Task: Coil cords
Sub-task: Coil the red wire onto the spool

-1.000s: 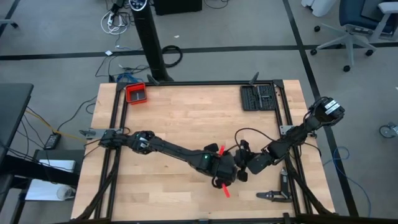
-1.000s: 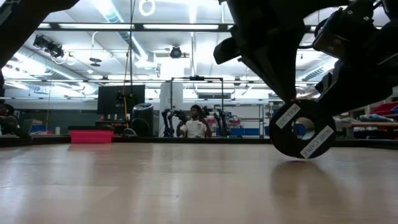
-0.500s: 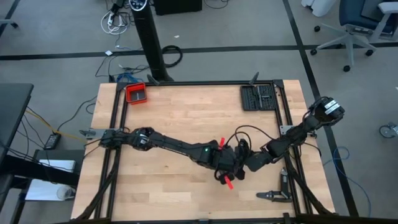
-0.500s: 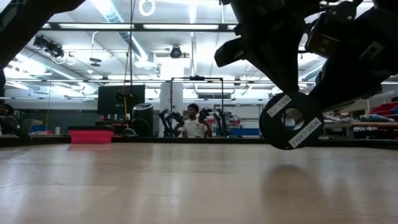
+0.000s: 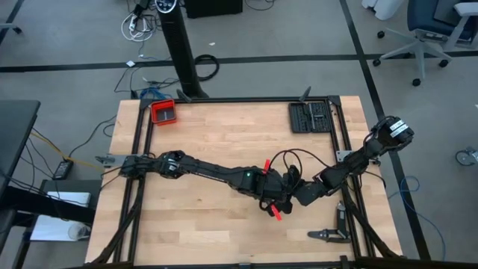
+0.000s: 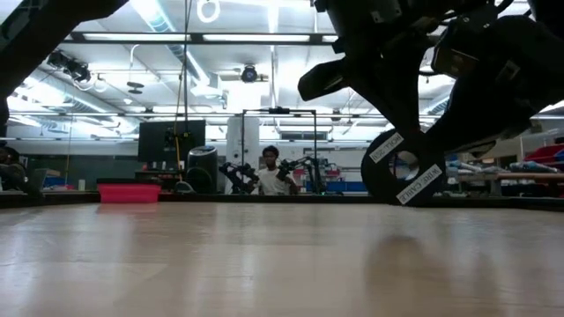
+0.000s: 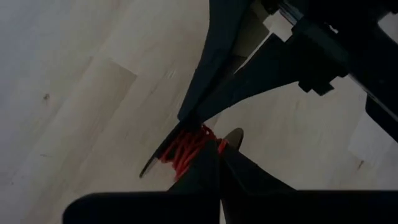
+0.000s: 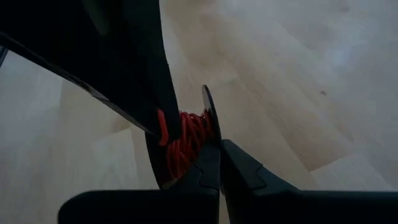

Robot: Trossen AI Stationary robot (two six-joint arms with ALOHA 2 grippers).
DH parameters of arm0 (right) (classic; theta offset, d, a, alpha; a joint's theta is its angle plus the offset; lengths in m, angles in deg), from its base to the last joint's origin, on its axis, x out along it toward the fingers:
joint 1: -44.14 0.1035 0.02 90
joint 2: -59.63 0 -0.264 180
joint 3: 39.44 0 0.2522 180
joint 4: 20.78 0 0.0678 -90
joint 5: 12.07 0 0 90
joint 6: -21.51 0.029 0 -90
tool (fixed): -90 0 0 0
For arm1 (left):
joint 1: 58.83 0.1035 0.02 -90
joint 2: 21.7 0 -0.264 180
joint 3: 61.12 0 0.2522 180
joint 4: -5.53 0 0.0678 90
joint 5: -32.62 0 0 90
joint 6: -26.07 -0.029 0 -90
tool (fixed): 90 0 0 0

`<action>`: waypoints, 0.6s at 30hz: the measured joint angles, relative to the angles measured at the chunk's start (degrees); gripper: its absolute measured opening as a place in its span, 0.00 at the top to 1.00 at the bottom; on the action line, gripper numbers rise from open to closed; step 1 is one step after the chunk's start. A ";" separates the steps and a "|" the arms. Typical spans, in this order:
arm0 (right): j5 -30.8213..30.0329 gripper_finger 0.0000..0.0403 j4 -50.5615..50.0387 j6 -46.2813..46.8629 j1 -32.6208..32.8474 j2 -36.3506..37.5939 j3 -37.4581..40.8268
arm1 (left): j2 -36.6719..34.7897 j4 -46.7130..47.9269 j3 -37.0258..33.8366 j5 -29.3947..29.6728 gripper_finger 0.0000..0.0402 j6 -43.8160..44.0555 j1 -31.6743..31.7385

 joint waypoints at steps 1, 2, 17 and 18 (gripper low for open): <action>-0.28 1.00 0.00 -0.38 0.00 0.19 0.00 | -0.09 0.01 0.00 0.45 1.00 -0.18 -0.03; -0.52 1.00 0.08 -0.94 0.00 0.37 0.00 | -0.43 0.10 0.00 1.38 1.00 -0.45 -0.18; -0.42 1.00 -0.53 -10.91 0.20 4.58 -0.20 | -3.42 1.22 0.11 3.85 1.00 -18.11 -0.86; -0.40 1.00 -0.53 -11.65 0.20 4.58 -0.20 | -3.63 1.46 0.11 2.69 1.00 -18.89 -0.53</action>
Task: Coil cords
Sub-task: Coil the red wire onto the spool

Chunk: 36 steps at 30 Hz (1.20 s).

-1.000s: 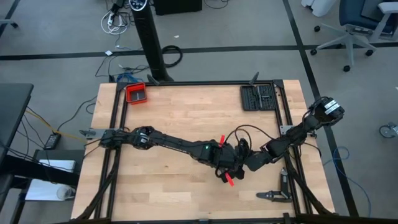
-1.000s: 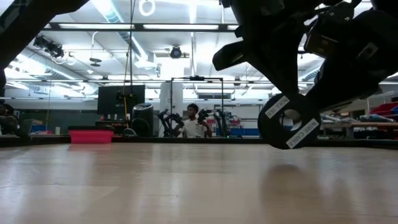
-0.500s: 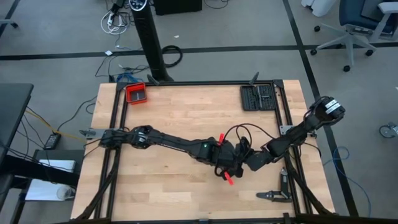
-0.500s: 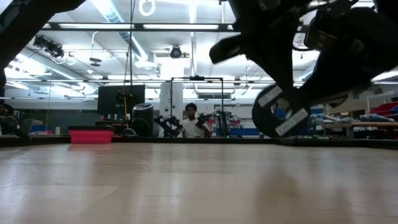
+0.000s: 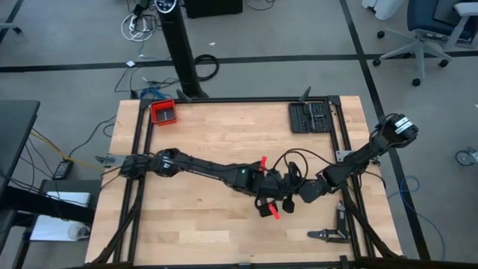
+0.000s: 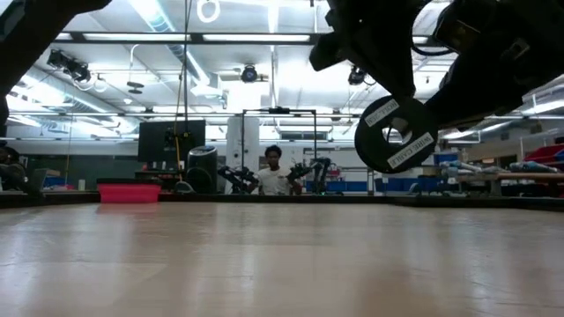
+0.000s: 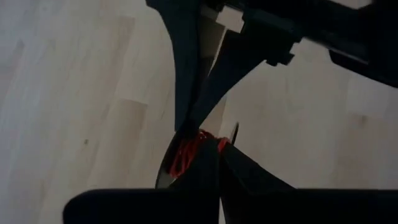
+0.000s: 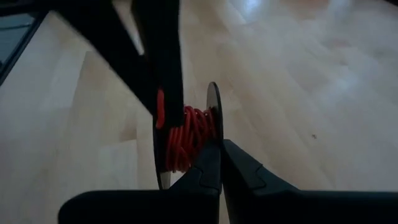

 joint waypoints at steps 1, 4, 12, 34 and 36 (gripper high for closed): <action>0.03 1.00 0.07 -0.88 0.00 0.03 0.00 | -0.21 0.09 0.00 -0.89 1.00 -0.85 0.28; 0.50 1.00 -0.01 -3.00 0.19 0.55 0.00 | -1.22 0.91 0.00 -1.91 1.00 -2.77 0.60; -3.29 1.00 2.45 -7.25 -0.42 6.90 -0.21 | -6.46 0.86 0.00 3.04 1.00 -1.54 0.73; -3.33 1.00 3.63 -14.32 -2.40 7.54 -3.19 | -8.11 -1.67 0.15 7.77 0.78 0.52 -0.10; -3.18 1.00 3.65 -14.32 -2.34 7.54 -3.19 | -8.11 -1.67 0.15 8.11 0.76 0.16 -0.10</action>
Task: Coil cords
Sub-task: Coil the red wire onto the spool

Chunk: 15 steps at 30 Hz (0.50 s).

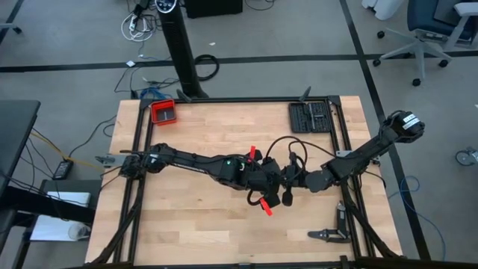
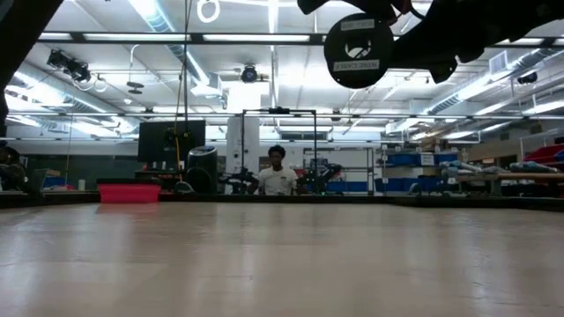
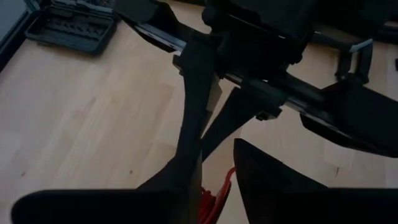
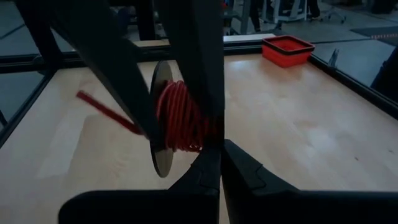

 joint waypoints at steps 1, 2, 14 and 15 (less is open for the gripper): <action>0.02 1.00 0.00 0.00 -0.02 0.00 0.00 | 0.00 0.04 0.00 0.07 0.75 -0.08 0.00; 0.00 1.00 0.00 0.02 0.00 0.00 0.00 | 0.00 0.06 -0.02 0.07 0.75 -0.12 0.00; -4.55 1.00 0.51 1.09 0.11 0.00 0.00 | -0.42 -0.51 -0.04 6.98 0.75 -0.02 -2.81; -4.59 1.00 0.84 1.07 0.11 0.00 0.00 | -0.43 -0.41 -0.07 8.98 0.75 -0.16 -3.32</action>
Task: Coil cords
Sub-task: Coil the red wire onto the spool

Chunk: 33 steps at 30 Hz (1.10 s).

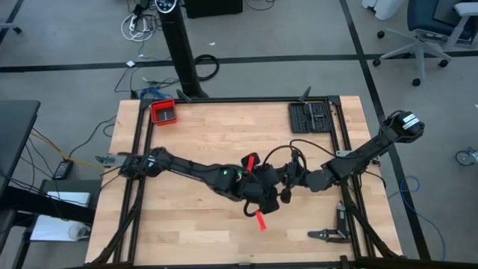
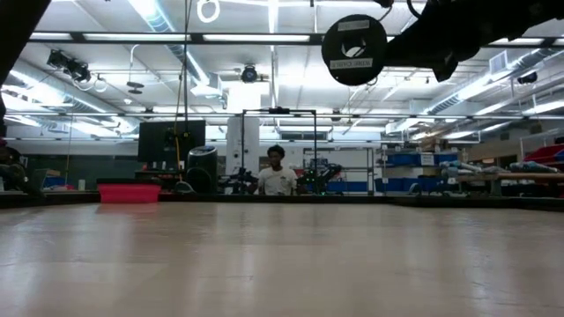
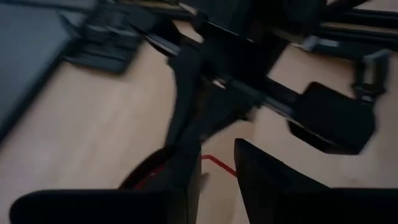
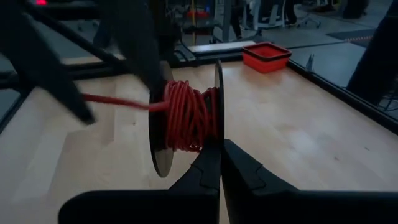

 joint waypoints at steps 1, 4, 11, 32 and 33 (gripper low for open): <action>-0.02 1.00 0.60 0.01 0.00 0.00 0.00 | 0.01 -0.03 0.00 2.18 0.75 -0.43 -0.53; -0.29 1.00 2.62 -0.40 0.29 0.00 0.00 | 0.01 0.00 -0.04 9.61 0.75 -1.05 -2.14; -6.23 1.00 7.13 -4.63 2.80 0.02 0.00 | 0.01 -1.71 -0.04 18.94 0.75 -0.75 -5.03; -11.94 1.00 19.39 -19.90 3.49 -0.15 2.49 | 0.08 -19.87 -3.41 28.00 0.75 -10.08 -6.84; -11.95 1.00 19.43 -18.64 3.69 -0.15 3.47 | 0.08 -19.92 -3.39 28.00 0.75 -9.97 -6.84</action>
